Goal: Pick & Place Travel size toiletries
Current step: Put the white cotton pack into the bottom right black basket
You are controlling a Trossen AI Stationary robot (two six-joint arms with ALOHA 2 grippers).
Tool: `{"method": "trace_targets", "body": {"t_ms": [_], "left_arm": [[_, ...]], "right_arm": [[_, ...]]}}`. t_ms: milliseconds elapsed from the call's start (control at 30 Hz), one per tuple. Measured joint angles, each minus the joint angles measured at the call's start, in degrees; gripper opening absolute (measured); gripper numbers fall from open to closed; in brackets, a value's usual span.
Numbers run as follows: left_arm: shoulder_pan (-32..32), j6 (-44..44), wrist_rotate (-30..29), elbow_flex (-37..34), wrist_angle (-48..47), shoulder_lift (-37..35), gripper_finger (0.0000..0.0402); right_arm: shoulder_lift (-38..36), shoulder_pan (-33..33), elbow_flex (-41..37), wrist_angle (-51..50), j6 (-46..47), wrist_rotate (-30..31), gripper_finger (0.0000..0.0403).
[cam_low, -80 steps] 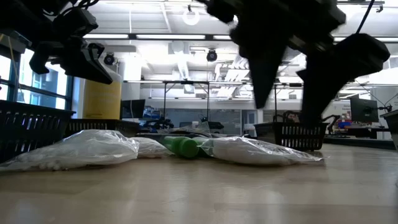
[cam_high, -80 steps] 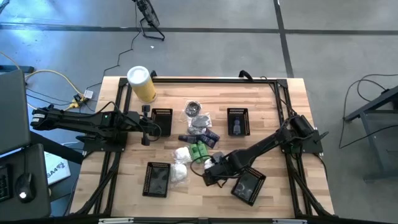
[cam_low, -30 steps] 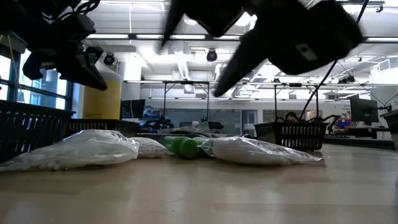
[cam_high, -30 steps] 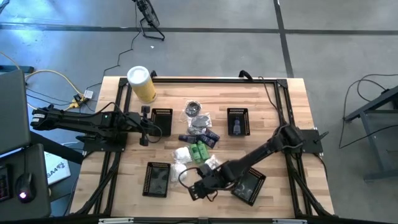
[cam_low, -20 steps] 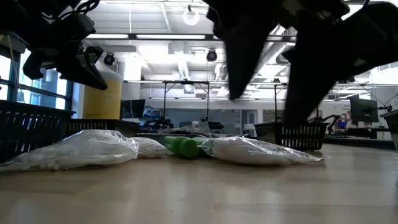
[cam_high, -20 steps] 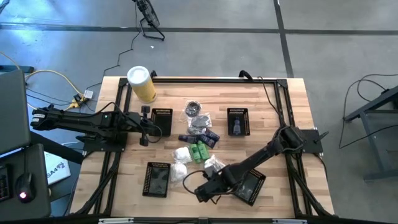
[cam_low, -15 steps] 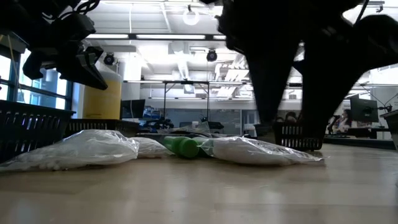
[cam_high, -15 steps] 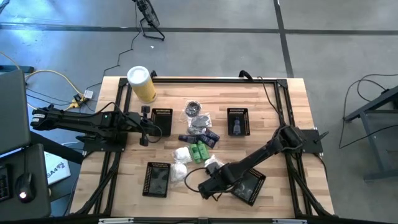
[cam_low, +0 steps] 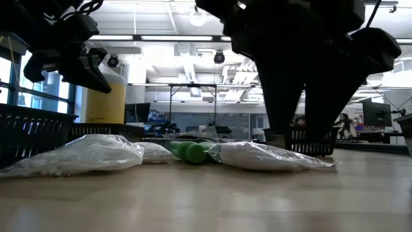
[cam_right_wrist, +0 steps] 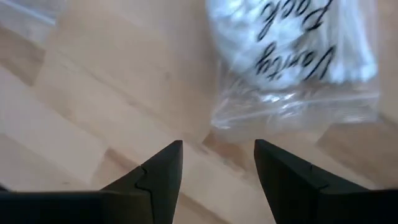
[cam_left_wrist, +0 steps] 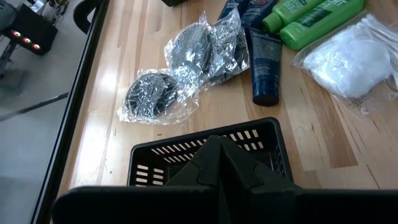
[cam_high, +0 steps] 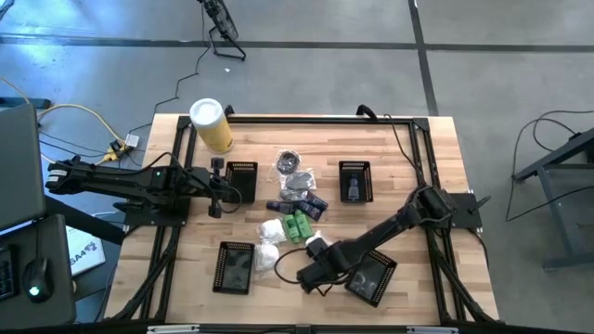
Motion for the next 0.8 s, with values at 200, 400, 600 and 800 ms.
{"method": "trace_targets", "body": {"t_ms": [200, 400, 600, 800], "left_arm": [[-0.02, -0.02, -0.71, 0.0, 0.0, 0.0, 0.0], [-0.01, -0.02, -0.92, 0.0, 0.0, 0.0, 0.0], [0.0, -0.02, -0.98, -0.04, 0.03, 0.0, 0.0], [0.0, -0.02, -1.14, -0.04, 0.04, -0.02, 0.0]], "right_arm": [[0.74, -1.04, -0.02, -0.07, -5.02, 1.0, 0.0191], [2.47, -1.62, -0.02, 2.65, -8.45, -1.13, 0.0191], [3.78, -1.6, -0.02, -0.84, -8.61, 0.78, 0.0191], [3.69, -1.62, -0.02, -4.22, -8.38, 3.67, 0.0191]]}}
